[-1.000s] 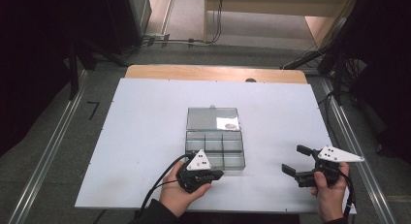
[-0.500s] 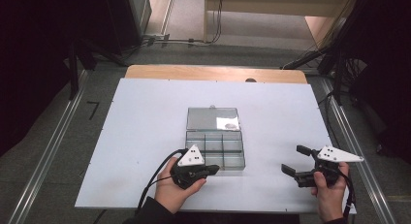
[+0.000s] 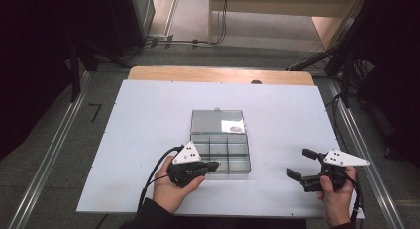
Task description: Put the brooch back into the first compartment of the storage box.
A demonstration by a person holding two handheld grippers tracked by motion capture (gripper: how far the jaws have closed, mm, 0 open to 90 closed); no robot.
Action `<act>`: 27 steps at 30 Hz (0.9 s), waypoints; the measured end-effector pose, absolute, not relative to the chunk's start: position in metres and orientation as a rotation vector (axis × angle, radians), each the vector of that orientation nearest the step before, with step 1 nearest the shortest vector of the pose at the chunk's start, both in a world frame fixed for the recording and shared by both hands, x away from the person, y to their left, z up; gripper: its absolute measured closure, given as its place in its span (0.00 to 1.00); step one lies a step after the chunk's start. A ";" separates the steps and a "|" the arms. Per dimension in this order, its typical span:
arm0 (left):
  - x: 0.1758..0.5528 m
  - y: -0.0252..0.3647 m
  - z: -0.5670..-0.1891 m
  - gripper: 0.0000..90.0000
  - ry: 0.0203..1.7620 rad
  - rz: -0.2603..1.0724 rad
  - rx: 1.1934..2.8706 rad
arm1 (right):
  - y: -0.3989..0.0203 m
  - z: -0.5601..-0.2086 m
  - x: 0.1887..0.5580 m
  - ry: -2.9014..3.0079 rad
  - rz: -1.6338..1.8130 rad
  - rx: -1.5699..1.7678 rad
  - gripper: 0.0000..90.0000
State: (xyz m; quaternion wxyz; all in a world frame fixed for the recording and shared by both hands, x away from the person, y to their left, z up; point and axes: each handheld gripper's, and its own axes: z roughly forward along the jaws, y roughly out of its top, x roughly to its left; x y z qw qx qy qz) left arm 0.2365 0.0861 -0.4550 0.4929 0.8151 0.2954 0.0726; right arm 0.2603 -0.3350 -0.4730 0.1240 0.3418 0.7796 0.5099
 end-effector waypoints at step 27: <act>0.267 0.118 -0.427 1.00 0.790 0.252 1.890 | -0.332 -0.474 0.260 2.276 1.472 0.987 0.00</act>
